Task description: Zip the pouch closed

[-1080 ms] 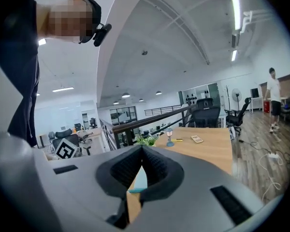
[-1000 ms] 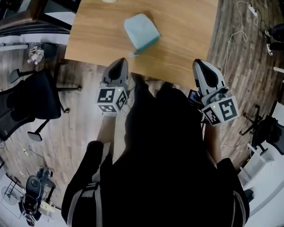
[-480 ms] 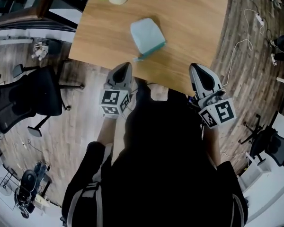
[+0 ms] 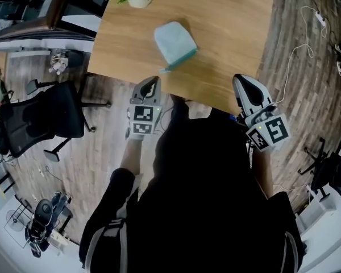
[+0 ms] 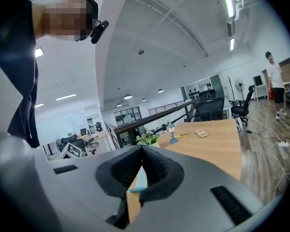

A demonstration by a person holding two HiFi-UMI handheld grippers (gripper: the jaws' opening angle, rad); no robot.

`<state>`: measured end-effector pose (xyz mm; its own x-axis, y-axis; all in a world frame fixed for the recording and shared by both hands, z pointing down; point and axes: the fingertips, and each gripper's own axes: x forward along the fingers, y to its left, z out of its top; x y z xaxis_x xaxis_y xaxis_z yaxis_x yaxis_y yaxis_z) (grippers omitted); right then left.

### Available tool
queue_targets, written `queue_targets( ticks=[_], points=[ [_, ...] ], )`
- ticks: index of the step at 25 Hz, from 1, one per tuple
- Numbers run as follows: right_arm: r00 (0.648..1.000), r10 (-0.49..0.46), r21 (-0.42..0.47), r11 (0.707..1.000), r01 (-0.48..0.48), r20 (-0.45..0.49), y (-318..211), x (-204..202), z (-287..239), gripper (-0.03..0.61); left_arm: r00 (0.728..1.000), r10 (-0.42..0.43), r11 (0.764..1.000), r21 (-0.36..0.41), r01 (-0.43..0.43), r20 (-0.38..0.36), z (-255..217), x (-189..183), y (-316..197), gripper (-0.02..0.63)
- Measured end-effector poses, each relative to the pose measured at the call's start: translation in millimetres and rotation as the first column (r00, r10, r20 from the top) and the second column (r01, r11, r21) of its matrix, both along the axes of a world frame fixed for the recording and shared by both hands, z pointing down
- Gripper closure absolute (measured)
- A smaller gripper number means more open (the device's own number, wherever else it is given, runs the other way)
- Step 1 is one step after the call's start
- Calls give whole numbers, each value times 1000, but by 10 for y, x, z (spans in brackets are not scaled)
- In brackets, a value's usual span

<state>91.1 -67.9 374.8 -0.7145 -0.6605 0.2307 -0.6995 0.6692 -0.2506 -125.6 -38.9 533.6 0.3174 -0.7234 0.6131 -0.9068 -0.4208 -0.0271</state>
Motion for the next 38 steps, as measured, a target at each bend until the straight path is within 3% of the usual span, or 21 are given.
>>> queue_targets(
  ticks=[2, 4, 6, 12, 19, 22, 25, 29, 34, 38],
  points=[
    [1000, 10, -4, 1000, -10, 2, 1, 20, 11, 566, 979, 104, 994, -51, -96, 178, 250, 12, 10, 614],
    [1000, 16, -8, 1000, -16, 4, 17, 7, 21, 566, 909, 238, 970, -135, -204, 343, 557, 25, 25, 607],
    [1000, 16, -11, 1000, -16, 1, 39, -30, 46, 566, 834, 343, 938, -199, -283, 432, 815, 41, 3, 598],
    [999, 33, -11, 999, -33, -6, 97, -114, 50, 566, 658, 507, 862, -325, -389, 557, 1396, -15, -102, 565],
    [996, 90, 3, 996, -90, -17, 139, -38, 27, 566, 557, 578, 815, -396, -423, 596, 1676, -33, -138, 565],
    [993, 117, 4, 993, -117, -16, 147, -23, 13, 566, 531, 603, 797, -417, -438, 595, 1719, -20, -151, 565],
    [990, 140, 6, 990, -140, -9, 138, -35, -18, 566, 522, 627, 778, -431, -457, 578, 1729, -4, -155, 565],
    [990, 144, 7, 990, -144, -6, 113, -76, -22, 566, 536, 644, 765, -442, -469, 545, 1735, 16, -129, 590],
    [993, 118, -5, 993, -118, 3, 45, -216, -15, 566, 667, 640, 756, -465, -460, 381, 1593, 36, -63, 594],
    [1000, -10, -41, 999, 9, -23, 61, -452, 154, 566, 792, 604, 755, -385, -531, 93, 1009, 235, -29, 595]
  ],
)
